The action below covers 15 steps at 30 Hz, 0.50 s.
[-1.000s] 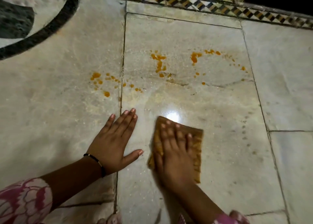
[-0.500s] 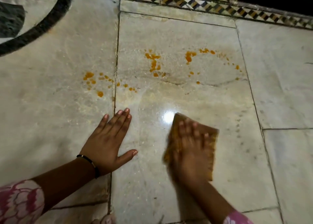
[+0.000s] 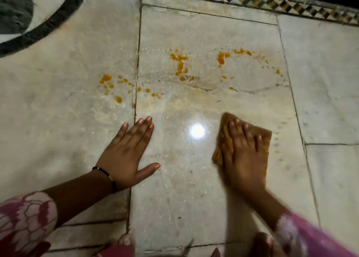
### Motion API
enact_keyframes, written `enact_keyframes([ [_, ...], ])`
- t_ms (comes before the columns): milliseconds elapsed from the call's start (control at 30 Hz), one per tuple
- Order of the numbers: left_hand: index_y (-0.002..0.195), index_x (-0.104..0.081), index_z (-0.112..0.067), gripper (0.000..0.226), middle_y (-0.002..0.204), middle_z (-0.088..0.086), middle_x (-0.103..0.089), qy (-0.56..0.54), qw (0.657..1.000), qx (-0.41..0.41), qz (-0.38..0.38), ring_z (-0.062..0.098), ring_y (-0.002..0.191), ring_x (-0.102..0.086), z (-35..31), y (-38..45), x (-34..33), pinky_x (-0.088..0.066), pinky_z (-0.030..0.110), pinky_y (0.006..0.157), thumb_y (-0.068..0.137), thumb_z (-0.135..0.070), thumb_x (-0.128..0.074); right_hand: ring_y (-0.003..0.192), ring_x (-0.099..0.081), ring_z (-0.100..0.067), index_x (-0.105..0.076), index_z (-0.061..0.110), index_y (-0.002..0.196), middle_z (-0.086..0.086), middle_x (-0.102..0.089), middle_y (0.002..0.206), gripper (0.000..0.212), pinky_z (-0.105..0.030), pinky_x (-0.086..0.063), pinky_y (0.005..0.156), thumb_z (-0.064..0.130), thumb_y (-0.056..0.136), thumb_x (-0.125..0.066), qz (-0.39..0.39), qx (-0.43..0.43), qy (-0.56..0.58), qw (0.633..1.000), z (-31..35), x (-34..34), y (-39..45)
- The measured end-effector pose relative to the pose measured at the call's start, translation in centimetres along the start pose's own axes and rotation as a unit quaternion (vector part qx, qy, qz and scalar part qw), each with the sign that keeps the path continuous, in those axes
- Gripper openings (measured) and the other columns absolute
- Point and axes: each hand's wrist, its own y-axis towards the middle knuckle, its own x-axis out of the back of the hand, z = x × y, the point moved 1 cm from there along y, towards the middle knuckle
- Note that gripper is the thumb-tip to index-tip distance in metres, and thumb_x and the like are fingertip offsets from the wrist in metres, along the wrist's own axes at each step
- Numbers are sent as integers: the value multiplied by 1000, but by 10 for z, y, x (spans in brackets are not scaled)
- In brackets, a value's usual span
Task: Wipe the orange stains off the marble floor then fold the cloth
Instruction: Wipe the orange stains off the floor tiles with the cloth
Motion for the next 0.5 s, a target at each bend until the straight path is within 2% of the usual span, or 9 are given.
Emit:
enact_keyframes([
  [67,150,-14,-5,90,158,11,-10,5,1000,0,-1,23,146,-7,-1,0,0,-7,44,117,86,-67,-29,145,-18,-24,-24,17,150,-1,-24,156,63,-53,-16,112,36,91,-32,0,-5,6,1000,40,-14,-47],
  [133,150,-14,-5,90,158,11,-10,3,1000,-1,2,23,146,-8,-1,-1,-1,-7,44,117,86,-67,-29,145,-15,-23,-25,16,150,-2,-25,155,64,-52,-15,110,39,91,-34,14,44,28,999,91,-27,-59],
  [200,150,-16,-6,88,158,11,-10,-1,1000,1,-3,23,146,-10,1,-2,-1,-8,44,117,87,-65,-29,145,-13,-21,-24,18,151,-1,-23,157,65,-49,-9,112,45,93,-32,21,113,39,993,120,-29,-34],
  [300,150,-16,-8,89,159,10,-6,-9,999,45,-18,22,146,-8,5,-8,0,-2,45,117,86,-69,-25,146,-11,-20,-18,24,152,3,-17,159,64,-41,5,115,49,94,-28,45,177,26,983,105,-18,28],
  [400,150,-15,-10,93,159,8,-5,-15,993,113,-21,20,145,-7,17,-20,5,10,47,114,84,-75,-20,146,-10,-17,-16,26,152,4,-16,159,65,-36,5,114,52,93,-20,34,117,23,992,67,-9,67],
  [500,150,-13,-9,94,159,8,-4,-2,987,156,-32,19,145,-5,38,-28,13,18,50,110,84,-76,-13,146,-13,-17,-21,21,152,1,-20,158,66,-40,-2,117,49,93,-20,-12,20,8,1000,46,-6,44],
])
